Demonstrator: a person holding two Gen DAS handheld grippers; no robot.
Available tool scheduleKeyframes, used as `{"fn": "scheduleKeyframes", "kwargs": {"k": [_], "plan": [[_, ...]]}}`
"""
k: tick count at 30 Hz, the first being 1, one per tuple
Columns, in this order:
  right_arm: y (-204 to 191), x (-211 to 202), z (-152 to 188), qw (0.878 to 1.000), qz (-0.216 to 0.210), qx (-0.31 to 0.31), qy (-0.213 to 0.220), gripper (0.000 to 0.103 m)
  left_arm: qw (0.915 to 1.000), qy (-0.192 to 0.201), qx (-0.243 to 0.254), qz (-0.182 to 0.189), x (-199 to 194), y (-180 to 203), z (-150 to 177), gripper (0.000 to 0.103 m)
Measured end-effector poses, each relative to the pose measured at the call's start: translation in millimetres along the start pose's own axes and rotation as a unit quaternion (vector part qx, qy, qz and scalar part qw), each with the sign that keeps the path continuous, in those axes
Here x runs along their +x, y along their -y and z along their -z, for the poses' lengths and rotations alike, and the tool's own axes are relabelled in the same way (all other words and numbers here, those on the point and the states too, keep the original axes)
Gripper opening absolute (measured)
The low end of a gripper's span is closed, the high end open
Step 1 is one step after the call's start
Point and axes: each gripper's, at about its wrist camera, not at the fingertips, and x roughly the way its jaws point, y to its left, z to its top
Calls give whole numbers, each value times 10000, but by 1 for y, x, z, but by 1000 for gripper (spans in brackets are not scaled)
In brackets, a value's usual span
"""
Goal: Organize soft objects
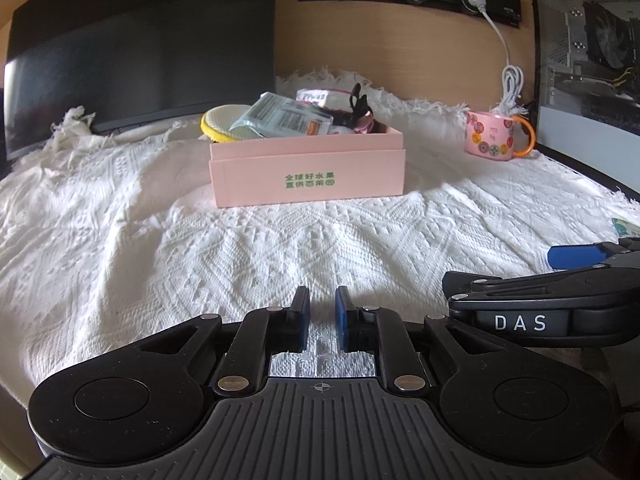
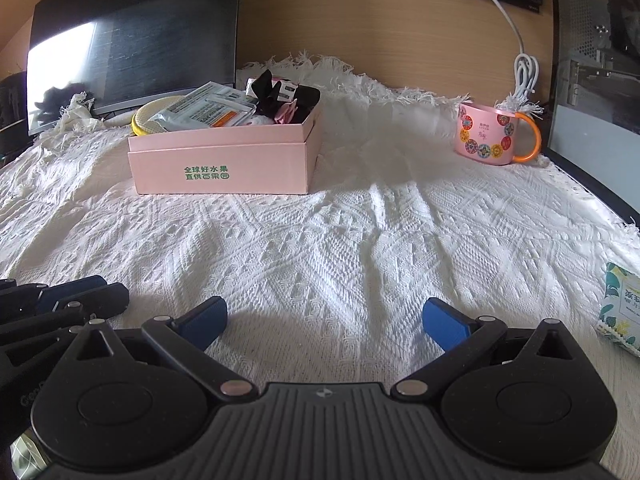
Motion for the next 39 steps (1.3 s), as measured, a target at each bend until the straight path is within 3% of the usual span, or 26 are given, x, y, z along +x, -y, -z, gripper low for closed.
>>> {"fn": "scheduleKeyframes", "kwargs": {"k": [39], "plan": [[0,0,0,10000,-9,-10,5,103,10000,1,-62,15,0,0,-1,15]]}}
